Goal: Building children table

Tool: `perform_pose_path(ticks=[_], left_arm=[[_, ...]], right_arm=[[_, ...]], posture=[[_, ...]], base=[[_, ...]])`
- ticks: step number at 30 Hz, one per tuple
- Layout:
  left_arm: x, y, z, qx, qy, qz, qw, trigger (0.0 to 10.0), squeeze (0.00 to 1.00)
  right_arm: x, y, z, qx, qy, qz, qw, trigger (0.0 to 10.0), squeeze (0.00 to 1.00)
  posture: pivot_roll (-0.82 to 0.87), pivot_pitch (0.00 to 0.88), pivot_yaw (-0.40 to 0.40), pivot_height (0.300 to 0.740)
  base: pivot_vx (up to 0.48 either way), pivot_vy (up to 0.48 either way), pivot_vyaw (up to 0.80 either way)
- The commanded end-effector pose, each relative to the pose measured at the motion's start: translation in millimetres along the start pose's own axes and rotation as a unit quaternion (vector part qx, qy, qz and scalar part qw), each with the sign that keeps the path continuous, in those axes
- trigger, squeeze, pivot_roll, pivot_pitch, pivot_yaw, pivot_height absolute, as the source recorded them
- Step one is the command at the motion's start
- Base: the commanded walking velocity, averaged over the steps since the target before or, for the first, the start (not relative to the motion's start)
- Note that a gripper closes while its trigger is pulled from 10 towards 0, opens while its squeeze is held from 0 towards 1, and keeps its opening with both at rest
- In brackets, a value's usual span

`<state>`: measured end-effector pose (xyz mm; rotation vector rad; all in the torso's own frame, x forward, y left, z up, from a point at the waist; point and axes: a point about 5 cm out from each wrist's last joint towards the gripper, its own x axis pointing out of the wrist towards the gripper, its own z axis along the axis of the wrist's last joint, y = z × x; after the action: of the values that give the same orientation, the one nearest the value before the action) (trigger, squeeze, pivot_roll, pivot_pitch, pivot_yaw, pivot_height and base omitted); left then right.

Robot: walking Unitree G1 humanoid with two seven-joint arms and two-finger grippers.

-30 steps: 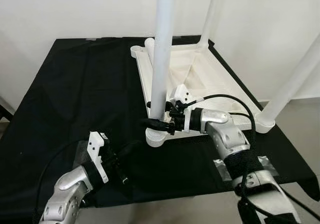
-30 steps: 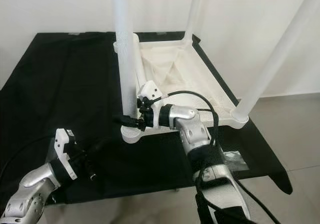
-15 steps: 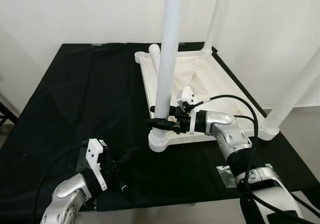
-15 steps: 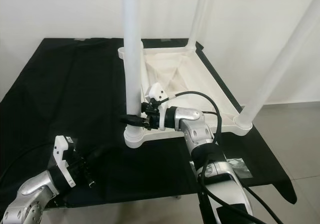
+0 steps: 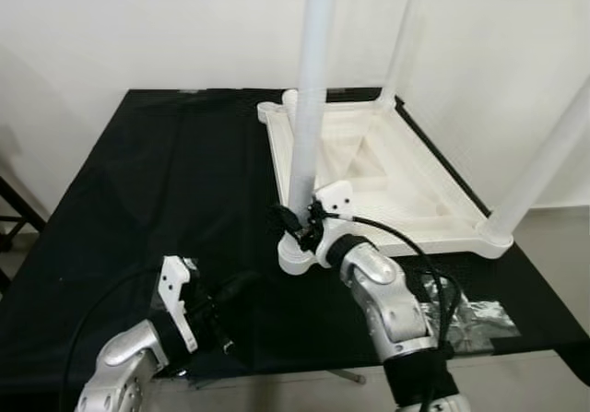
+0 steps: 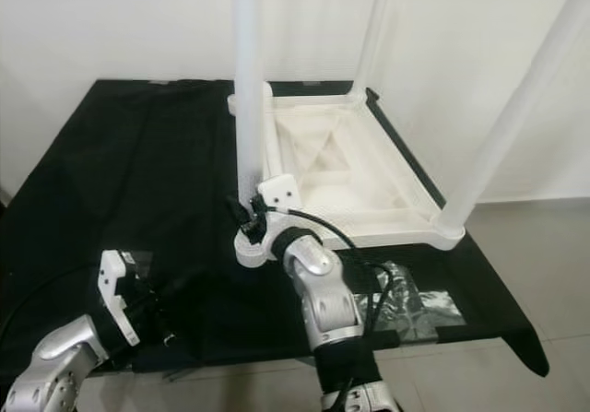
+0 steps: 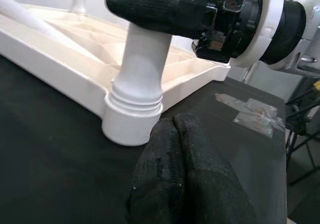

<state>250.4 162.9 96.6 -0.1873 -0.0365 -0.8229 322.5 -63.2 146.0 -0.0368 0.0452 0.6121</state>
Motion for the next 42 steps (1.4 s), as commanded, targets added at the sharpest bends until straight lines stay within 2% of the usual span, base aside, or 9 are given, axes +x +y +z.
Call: perform_pose_path(ticks=[1,3,6,7,14,15,22,26,42], left_arm=[[-1.6,1.9,-3,-0.001,0.005,0.005,1.000,10.0,0.00],[-1.6,2.1,-3,0.000,0.004,0.007,1.000,10.0,0.00],[-1.7,2.4,-3,0.000,0.003,0.008,1.000,10.0,0.00],[-1.4,2.3,-3,-0.001,0.003,0.007,1.000,10.0,0.00],[0.8,2.0,-3,-0.005,0.002,0.005,1.000,10.0,0.00],[1.5,2.0,-3,-0.005,0.002,0.004,1.000,10.0,0.00],[2.6,2.4,-4,-0.003,0.002,0.006,1.000,10.0,0.00],[1.9,2.2,-5,-0.004,0.004,0.005,1.000,10.0,0.00],[-1.3,-0.7,-5,-0.004,0.001,0.005,1.000,10.0,0.00]], right_arm=[[-3.3,5.8,-34,0.009,0.085,0.009,0.996,0.0,0.00],[-1.7,7.8,-32,0.007,0.085,0.013,0.996,10.0,0.00],[-0.5,10.2,-26,0.005,0.083,0.023,0.996,10.0,0.05],[-0.6,13.5,-22,0.020,0.085,0.064,0.994,10.0,1.00],[-1.4,1.8,15,-0.005,0.039,0.251,0.967,10.0,0.96],[-0.2,-5.7,20,-0.025,0.037,0.280,0.959,10.0,0.00],[7.6,-22.6,28,-0.048,0.050,0.368,0.927,10.0,0.00],[12.8,-24.6,32,-0.031,0.059,0.399,0.914,0.0,0.00],[9.7,-39.8,20,-0.016,0.039,0.321,0.946,0.0,0.00]], posture=[[0.00,0.041,-0.059,0.740],[0.00,0.041,-0.059,0.740],[0.00,0.038,-0.057,0.740],[0.00,0.035,-0.054,0.740],[0.00,0.028,-0.053,0.740],[0.01,0.023,-0.057,0.740],[0.02,0.015,-0.060,0.740],[0.03,0.008,-0.059,0.740],[0.02,0.036,-0.077,0.740]], base=[[0.000,0.000,0.00],[0.000,0.000,0.00],[0.000,0.000,0.00],[0.000,0.000,0.00],[0.000,0.000,0.00],[0.000,0.000,0.00],[0.000,0.000,0.00],[0.000,0.000,0.00],[0.000,0.000,0.00]])
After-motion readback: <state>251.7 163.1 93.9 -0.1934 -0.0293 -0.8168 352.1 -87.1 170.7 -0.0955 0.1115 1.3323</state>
